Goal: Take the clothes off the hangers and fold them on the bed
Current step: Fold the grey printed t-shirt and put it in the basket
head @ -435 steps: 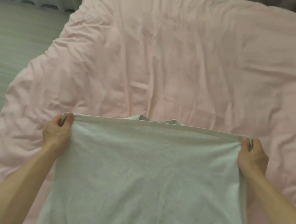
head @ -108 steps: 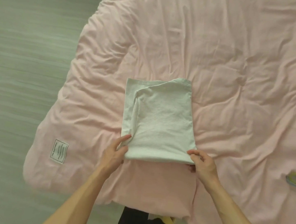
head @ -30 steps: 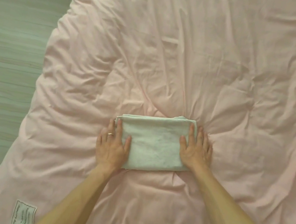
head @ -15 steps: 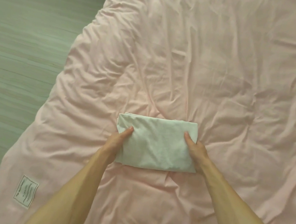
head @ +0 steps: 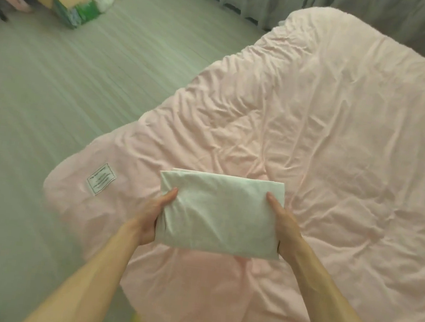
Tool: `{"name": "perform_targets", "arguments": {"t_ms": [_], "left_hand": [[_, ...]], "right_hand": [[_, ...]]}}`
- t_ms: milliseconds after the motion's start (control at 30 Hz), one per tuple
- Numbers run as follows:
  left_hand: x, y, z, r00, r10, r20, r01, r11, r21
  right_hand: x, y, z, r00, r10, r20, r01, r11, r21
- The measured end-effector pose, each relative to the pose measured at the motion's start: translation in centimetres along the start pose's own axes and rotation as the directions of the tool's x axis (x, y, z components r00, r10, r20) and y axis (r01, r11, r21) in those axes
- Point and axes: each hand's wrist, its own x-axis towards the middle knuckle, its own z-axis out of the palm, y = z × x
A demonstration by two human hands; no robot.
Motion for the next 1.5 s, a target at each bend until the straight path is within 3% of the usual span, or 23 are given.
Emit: {"name": "perform_targets", "arguments": {"t_ms": [267, 533, 733, 933, 1067, 1333, 1500], "left_hand": [[-13.6, -5.5, -15.9, 0.953, 0.075, -0.294, -0.172, 0.933, -0.318], [-29.7, -21.8, -32.0, 0.835, -0.053, -0.547, -0.312, 0.774, -0.551], [-43.1, -36.9, -41.6, 0.745, -0.162, -0.648, -0.416, 0.647, -0.640], [-53.6, -47.2, -48.5, 0.646, -0.283, -0.709, -0.416, 0.648, -0.637], [-58.2, -52.3, -53.0, 0.619, -0.334, -0.710, -0.391, 0.653, -0.648], [-59.8, -56.2, -62.6, 0.587, -0.339, -0.736, -0.343, 0.719, -0.604], [-56.8, -57.9, -69.0, 0.509, -0.322, -0.798, -0.224, 0.846, -0.484]], "right_hand": [[-7.0, 2.5, 17.2, 0.931, 0.010, 0.365, 0.079, 0.971, -0.228], [-21.3, 14.0, 34.4, 0.742, 0.167, 0.649, 0.179, 0.884, -0.432], [-35.4, 28.6, 43.3, 0.663, 0.258, 0.703, 0.318, 0.753, -0.575], [-46.6, 40.1, 47.3, 0.636, 0.373, 0.676, 0.338, 0.653, -0.678], [-52.1, 46.8, 50.1, 0.621, 0.409, 0.668, 0.379, 0.590, -0.713], [-55.3, 54.7, 57.1, 0.647, 0.443, 0.621, 0.371, 0.528, -0.763], [-54.2, 59.8, 61.9, 0.676, 0.438, 0.592, 0.370, 0.494, -0.787]]}}
